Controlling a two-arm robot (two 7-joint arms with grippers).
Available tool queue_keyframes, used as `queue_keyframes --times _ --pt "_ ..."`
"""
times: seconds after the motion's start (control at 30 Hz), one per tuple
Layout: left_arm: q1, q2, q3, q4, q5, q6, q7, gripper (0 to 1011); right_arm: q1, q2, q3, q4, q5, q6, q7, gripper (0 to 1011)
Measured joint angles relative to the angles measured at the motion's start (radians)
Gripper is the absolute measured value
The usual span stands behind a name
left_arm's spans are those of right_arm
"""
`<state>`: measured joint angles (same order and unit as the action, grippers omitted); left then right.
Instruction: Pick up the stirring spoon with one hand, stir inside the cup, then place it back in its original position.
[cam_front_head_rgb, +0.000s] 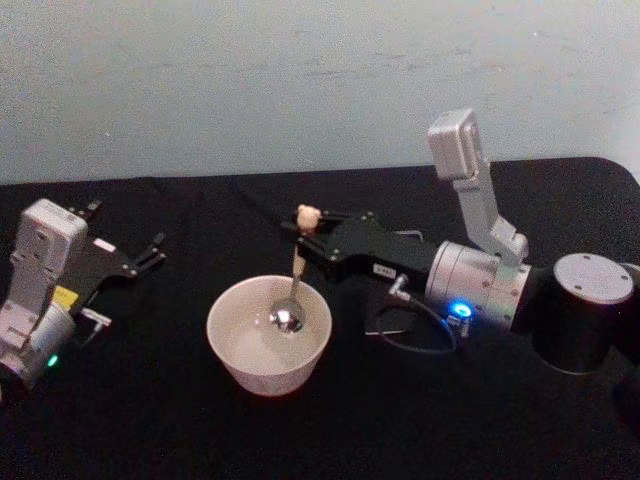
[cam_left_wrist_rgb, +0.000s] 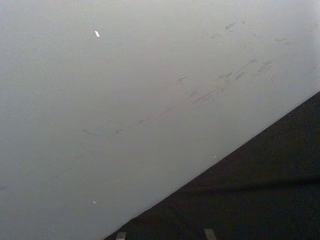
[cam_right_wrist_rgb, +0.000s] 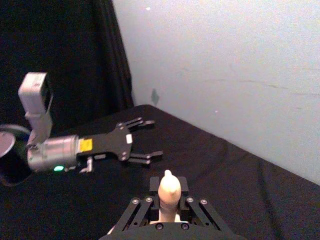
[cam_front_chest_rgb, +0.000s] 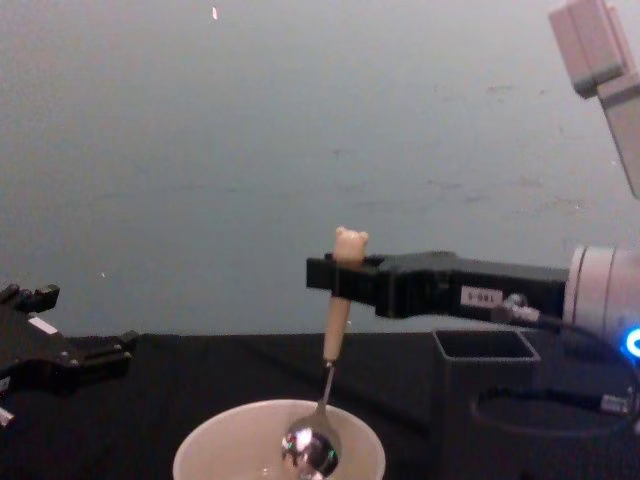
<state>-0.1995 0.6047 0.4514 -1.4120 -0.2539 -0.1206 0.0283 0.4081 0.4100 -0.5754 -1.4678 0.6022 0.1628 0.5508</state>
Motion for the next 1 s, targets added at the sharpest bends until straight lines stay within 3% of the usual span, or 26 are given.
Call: queue_keyframes --times 0.43,1.0 --pt "0.000 0.000 0.000 0.000 0.000 0.000 0.000 1001 0.021 0.000 0.055 -0.016 0.097 0.064 -0.061 210" --pt "0.000 0.000 0.000 0.000 0.000 0.000 0.000 1001 0.009 0.070 0.150 -0.063 0.247 0.080 -0.085 210"
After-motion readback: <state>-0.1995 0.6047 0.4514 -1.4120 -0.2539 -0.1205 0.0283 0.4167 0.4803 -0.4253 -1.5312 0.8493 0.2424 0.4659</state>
